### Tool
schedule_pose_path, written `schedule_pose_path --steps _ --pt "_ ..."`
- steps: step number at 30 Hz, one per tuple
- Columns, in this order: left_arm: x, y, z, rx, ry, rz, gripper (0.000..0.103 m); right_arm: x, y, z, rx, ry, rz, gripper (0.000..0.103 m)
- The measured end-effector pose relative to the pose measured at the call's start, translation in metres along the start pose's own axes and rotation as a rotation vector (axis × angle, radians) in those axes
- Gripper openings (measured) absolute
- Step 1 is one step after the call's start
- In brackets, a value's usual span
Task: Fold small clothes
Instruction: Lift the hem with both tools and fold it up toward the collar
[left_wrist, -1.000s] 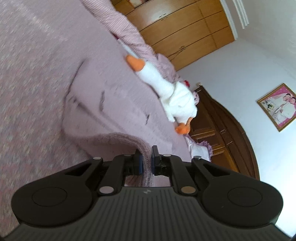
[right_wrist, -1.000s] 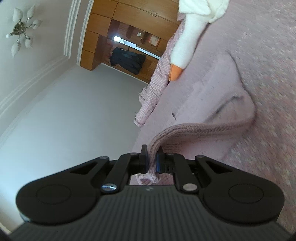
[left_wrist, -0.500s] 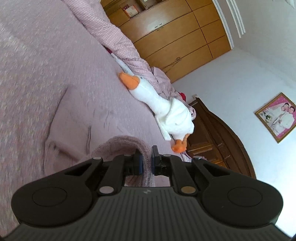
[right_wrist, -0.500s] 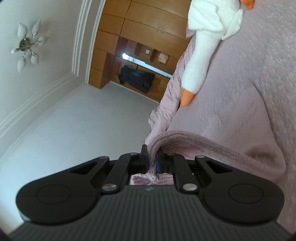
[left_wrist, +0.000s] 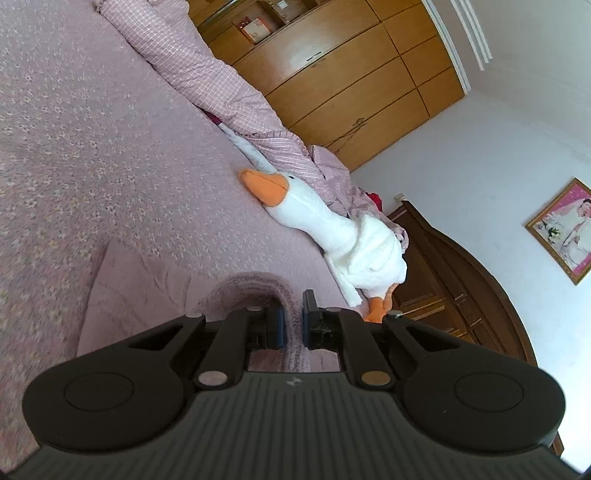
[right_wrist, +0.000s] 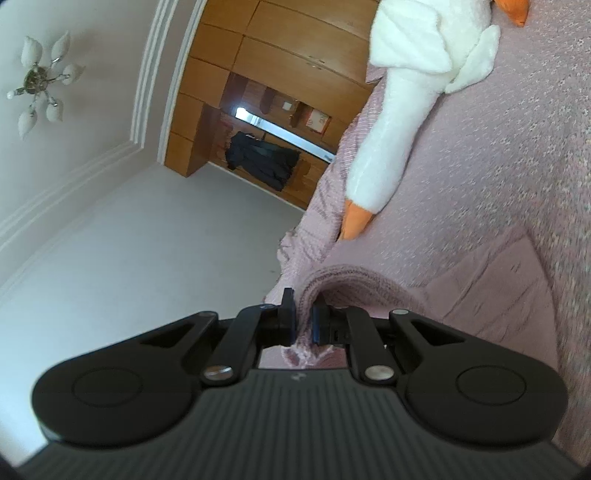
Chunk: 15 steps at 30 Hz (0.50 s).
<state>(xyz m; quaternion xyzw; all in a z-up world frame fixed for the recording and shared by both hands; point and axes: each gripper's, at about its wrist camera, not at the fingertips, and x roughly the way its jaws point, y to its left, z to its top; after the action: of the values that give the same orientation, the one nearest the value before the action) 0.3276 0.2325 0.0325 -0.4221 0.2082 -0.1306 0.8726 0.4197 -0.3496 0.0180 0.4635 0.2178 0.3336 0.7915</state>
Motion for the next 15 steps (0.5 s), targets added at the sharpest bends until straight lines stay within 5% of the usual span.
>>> schedule_pose_path --steps 5,15 --pt "0.023 0.015 0.001 0.004 -0.011 -0.001 0.009 0.009 -0.014 0.005 -0.031 -0.003 -0.011 0.011" --pt "0.051 0.072 -0.004 -0.019 -0.028 0.163 0.01 0.027 -0.057 -0.019 -0.047 0.069 -0.176 0.013"
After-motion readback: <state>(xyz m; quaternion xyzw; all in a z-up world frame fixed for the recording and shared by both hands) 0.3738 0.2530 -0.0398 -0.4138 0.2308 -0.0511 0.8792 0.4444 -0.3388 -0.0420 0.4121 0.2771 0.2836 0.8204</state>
